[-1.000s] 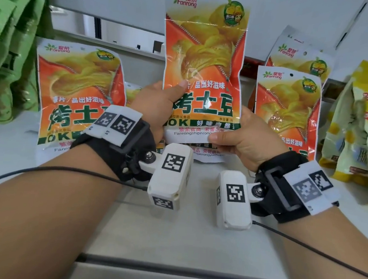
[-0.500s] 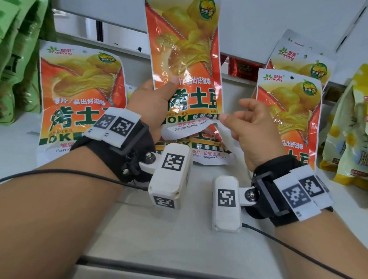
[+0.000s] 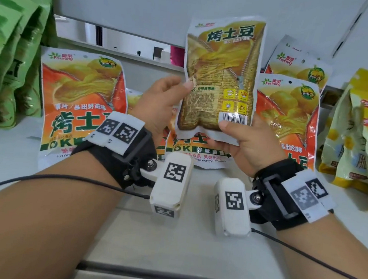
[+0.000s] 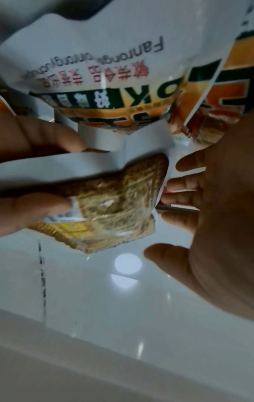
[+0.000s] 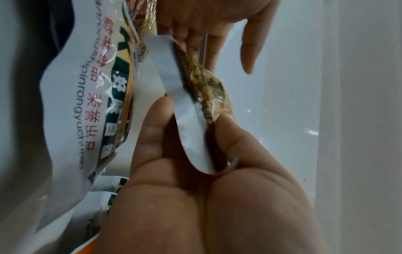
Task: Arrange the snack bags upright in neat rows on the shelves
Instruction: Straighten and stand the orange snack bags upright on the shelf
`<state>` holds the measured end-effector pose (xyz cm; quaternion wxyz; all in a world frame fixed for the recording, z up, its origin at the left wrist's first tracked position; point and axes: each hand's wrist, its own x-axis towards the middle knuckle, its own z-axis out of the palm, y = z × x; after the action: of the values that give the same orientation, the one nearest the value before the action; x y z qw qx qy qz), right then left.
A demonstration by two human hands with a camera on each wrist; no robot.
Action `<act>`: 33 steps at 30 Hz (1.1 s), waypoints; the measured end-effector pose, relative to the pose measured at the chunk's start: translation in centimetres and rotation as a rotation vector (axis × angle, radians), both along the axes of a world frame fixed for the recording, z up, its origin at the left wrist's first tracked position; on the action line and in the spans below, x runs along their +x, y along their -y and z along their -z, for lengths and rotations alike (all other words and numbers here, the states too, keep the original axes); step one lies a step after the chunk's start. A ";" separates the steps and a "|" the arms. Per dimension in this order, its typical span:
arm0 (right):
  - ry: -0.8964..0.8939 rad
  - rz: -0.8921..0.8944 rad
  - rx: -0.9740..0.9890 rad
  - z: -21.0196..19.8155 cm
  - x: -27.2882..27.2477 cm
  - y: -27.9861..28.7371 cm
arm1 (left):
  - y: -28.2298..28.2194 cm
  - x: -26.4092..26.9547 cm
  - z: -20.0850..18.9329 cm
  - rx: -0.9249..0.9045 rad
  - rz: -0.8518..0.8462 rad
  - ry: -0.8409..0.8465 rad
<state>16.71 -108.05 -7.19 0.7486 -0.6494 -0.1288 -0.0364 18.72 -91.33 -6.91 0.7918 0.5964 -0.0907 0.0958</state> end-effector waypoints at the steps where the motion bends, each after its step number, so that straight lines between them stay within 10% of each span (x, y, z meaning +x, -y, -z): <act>1: -0.004 -0.008 0.017 0.0 0.0 0.0 | 0.0 0.1 0.2 -0.006 0.035 -0.036; 5: -0.025 0.019 0.057 -0.1 0.0 0.0 | 0.1 -0.5 0.5 -0.065 0.277 -0.090; 33: 0.050 0.125 0.161 -0.8 0.9 1.3 | 0.7 -0.4 0.4 -0.044 0.279 -0.002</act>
<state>17.57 -109.39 -6.40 0.7912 -0.5927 -0.1033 -0.1096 18.29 -92.00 -7.34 0.8105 0.5604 -0.1699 -0.0135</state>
